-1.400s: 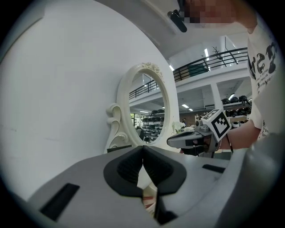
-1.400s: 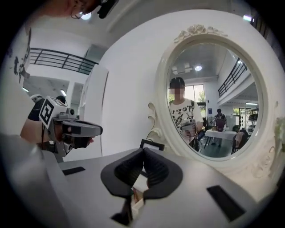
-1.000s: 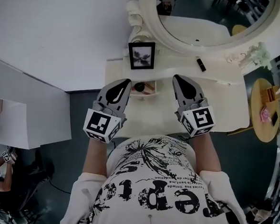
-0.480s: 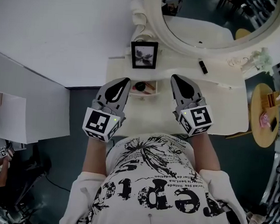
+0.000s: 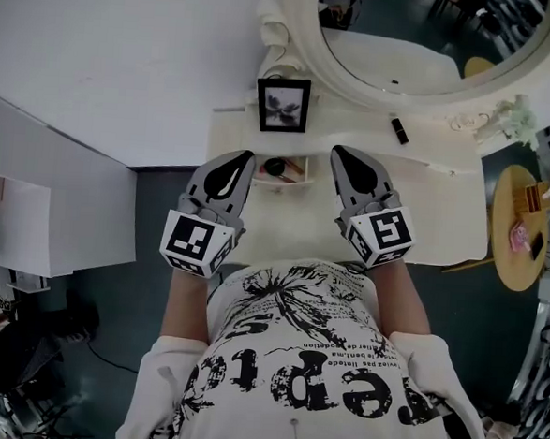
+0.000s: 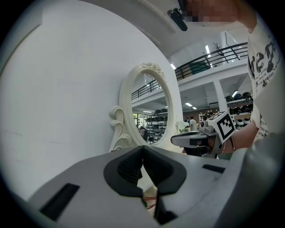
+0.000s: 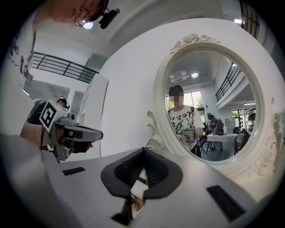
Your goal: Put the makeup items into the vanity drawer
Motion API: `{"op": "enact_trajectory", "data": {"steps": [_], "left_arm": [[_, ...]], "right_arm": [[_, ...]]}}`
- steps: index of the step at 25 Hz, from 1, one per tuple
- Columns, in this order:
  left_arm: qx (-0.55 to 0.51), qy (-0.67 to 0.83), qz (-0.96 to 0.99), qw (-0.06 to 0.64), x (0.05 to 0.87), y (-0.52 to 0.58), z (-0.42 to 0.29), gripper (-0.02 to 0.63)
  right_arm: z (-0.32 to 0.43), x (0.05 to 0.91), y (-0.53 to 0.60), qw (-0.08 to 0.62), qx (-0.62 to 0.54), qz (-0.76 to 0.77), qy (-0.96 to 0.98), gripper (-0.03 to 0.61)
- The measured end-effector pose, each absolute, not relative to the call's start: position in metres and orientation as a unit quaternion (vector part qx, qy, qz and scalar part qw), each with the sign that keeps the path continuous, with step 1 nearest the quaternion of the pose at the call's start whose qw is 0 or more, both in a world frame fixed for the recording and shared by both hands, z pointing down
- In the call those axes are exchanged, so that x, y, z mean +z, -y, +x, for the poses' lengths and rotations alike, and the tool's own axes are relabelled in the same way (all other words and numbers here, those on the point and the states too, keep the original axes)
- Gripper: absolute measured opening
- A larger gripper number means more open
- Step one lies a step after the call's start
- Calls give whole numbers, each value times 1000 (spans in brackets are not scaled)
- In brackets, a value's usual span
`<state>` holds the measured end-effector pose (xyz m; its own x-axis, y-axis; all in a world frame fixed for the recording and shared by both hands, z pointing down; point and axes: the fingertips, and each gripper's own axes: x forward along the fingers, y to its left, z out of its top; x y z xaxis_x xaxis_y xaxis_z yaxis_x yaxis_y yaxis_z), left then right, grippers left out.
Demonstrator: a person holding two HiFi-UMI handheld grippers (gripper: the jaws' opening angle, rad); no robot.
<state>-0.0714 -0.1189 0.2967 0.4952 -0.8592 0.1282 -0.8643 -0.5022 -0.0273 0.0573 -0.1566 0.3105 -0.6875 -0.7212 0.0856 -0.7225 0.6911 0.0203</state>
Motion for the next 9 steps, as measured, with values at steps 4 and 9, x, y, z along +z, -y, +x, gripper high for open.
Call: {"op": "enact_trajectory", "data": {"steps": [4, 9], "left_arm": [[62, 500, 864, 21, 297, 118, -72, 14], [59, 500, 864, 22, 297, 120, -70, 14]], "right_arm": [[58, 309, 156, 41, 6, 395, 918, 12], [59, 309, 156, 42, 4, 396, 917, 12]]}}
